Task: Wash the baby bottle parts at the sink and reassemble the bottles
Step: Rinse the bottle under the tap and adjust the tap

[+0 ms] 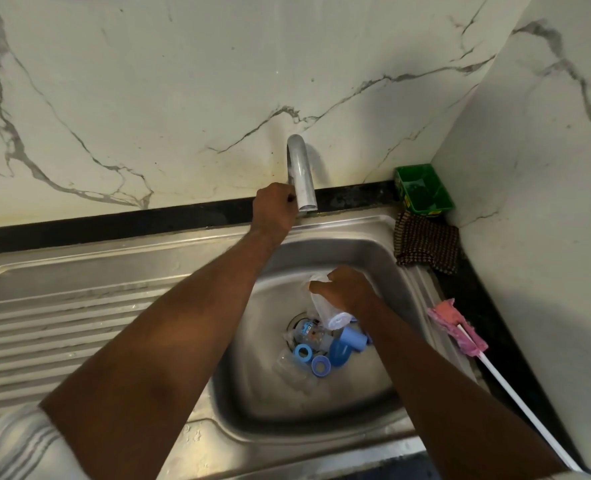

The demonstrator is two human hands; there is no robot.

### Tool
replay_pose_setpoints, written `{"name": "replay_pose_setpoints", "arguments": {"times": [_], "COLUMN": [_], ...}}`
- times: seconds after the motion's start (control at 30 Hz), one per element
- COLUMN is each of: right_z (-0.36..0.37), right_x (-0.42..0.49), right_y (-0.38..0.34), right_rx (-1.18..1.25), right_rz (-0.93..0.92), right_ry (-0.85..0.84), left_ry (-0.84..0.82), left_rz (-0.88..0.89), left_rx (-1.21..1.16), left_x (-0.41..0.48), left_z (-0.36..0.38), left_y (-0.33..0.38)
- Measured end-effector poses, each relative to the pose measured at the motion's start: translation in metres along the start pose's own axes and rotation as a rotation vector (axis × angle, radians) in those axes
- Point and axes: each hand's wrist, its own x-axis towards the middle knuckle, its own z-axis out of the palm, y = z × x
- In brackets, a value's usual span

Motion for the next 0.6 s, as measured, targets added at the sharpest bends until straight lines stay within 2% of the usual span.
{"name": "replay_pose_setpoints", "arguments": {"times": [0.23, 0.6], "right_z": [-0.004, -0.005], "right_x": [-0.002, -0.003], "right_y": [0.003, 0.005], "right_rx": [-0.044, -0.031], "right_rz": [-0.006, -0.003], "right_ry": [0.009, 0.016], "left_ry": [0.062, 0.048], "left_rz": [-0.003, -0.016], "left_rx": [-0.061, -0.073], "left_x": [0.001, 0.006], "left_z": [0.007, 0.01], "left_y": [-0.012, -0.021]}}
